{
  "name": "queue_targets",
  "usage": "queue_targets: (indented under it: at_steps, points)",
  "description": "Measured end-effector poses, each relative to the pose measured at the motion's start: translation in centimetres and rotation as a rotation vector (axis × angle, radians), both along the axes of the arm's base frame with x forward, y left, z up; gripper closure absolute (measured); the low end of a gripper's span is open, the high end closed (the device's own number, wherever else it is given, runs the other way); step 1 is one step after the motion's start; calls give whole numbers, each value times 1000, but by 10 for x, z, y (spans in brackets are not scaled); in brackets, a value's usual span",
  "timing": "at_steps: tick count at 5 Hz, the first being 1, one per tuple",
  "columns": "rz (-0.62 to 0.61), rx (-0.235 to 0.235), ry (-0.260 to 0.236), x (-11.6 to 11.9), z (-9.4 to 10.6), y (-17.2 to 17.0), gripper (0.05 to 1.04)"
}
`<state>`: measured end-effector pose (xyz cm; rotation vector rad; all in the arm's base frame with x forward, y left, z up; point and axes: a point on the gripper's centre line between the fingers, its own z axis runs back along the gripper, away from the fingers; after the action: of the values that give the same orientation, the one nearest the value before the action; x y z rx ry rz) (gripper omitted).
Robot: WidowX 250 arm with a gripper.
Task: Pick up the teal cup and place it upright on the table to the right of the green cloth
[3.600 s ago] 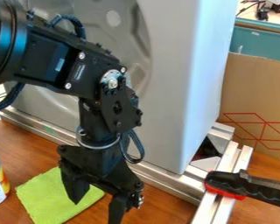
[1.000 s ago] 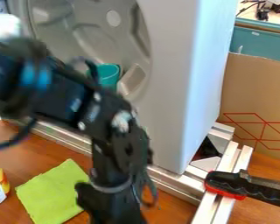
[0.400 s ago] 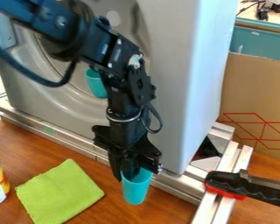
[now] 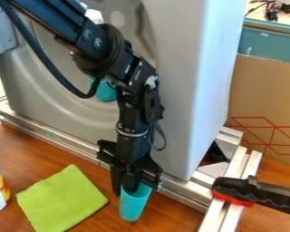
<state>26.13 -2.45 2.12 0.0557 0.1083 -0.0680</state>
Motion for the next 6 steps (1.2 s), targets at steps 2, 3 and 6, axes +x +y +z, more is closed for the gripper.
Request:
queue_targets:
  at_steps: [2,3,6]
  points:
    - [-22,22,45,-1,-16,3,971]
    - [-23,20,30,1,-17,3,971]
    - [-39,-52,-95,13,-17,3,716]
